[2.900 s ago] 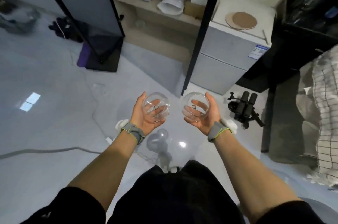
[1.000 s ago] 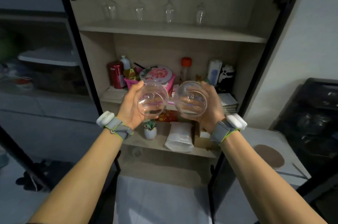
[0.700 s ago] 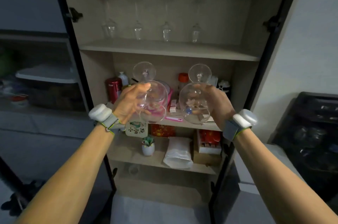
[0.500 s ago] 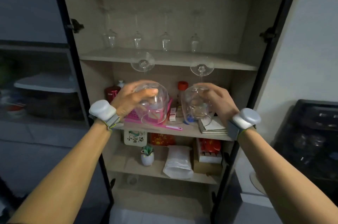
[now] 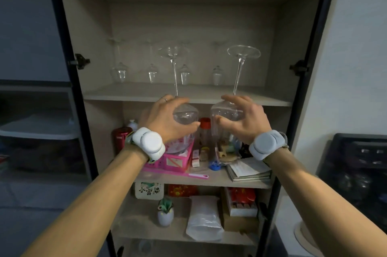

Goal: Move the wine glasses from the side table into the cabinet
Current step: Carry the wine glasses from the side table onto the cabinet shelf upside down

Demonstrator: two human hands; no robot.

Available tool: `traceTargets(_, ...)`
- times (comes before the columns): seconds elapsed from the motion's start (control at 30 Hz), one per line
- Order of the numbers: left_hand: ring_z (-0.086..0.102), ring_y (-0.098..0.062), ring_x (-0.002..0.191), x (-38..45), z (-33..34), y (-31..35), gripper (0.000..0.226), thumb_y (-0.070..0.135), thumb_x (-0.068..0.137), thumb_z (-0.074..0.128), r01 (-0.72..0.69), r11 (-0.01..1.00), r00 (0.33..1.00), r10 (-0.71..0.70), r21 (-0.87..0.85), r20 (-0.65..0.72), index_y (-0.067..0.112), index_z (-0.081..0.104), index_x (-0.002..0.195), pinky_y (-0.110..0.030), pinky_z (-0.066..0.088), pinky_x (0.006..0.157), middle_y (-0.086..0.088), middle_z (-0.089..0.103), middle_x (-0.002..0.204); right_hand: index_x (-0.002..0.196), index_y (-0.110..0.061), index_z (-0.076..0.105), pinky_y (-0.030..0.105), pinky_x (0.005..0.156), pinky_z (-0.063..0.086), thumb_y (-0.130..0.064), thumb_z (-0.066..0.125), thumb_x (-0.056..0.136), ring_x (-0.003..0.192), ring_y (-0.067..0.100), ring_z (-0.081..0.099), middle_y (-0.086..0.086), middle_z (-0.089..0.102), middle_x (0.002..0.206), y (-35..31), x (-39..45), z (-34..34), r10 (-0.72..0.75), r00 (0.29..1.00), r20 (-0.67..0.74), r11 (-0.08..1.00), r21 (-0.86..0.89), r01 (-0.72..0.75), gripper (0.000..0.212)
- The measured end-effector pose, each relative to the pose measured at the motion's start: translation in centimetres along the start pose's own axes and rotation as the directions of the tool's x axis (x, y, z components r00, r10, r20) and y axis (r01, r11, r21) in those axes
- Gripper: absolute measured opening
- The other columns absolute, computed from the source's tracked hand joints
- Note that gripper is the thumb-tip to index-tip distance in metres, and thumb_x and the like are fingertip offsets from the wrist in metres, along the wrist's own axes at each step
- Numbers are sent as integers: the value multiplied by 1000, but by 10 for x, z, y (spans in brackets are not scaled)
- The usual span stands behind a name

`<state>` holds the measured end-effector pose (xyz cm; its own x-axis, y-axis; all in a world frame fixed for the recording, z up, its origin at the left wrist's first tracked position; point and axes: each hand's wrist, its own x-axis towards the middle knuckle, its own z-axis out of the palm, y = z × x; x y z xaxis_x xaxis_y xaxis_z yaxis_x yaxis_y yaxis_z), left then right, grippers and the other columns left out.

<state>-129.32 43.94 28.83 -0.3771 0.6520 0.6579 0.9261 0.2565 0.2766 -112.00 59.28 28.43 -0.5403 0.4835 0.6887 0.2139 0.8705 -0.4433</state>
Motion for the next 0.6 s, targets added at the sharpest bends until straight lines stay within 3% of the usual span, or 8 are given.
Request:
traceTargets(0.23, 59, -13, 110, 70, 18, 2, 75, 74, 60, 60, -52, 998, 995, 55, 38, -89, 42, 54, 127, -32, 52, 87, 12, 57, 123, 125, -33, 59, 39, 84, 54, -55, 69, 73, 108, 15, 60, -8, 59, 124, 11, 56, 1, -51, 994, -93, 995, -95, 42, 58)
traceTargets(0.6, 63, -7, 99, 179, 82, -5, 71, 78, 57, 61, -59, 998, 990, 57, -11, -130, 44, 57, 119, -35, 54, 86, 15, 59, 118, 123, -39, 59, 31, 80, 51, -50, 72, 73, 104, 11, 60, -13, 59, 118, 94, 148, 12, -30, 993, -117, 998, -53, 23, 53)
